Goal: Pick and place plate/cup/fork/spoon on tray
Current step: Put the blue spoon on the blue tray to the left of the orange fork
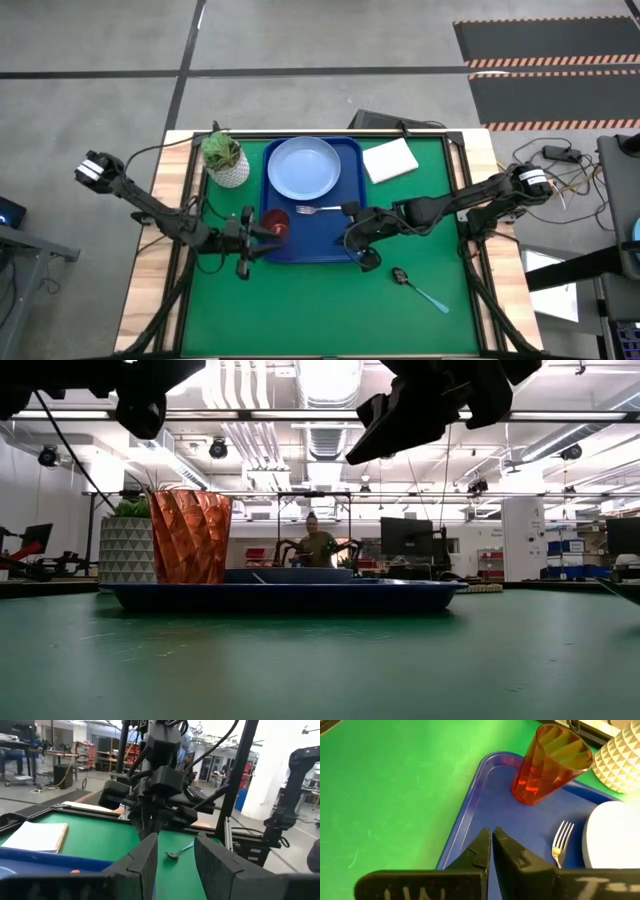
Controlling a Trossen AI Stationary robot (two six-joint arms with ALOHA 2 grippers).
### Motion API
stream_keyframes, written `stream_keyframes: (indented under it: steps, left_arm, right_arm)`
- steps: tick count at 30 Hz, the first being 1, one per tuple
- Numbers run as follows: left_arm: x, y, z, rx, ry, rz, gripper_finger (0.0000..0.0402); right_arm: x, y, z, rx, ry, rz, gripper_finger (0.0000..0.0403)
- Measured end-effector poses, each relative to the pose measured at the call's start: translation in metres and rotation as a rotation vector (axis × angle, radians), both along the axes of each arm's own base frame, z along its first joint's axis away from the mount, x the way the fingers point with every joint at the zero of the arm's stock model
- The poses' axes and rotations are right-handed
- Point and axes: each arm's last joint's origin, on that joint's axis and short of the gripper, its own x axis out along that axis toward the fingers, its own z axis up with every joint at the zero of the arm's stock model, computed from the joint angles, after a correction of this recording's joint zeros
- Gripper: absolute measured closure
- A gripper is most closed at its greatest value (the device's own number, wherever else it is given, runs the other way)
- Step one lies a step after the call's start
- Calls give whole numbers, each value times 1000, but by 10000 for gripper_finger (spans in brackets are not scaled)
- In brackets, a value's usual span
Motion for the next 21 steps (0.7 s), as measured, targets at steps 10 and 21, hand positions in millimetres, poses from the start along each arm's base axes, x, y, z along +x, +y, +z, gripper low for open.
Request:
stream_keyframes:
  steps: [10, 21]
  left_arm:
    - [-2, 2, -4, -2, 7, 44, 292]
    - [-2, 3, -4, -4, 9, 67, 292]
  right_arm:
    - [-11, 1, 4, 78, 222, -133, 375]
    - [-60, 45, 10, 164, 717, -382, 229]
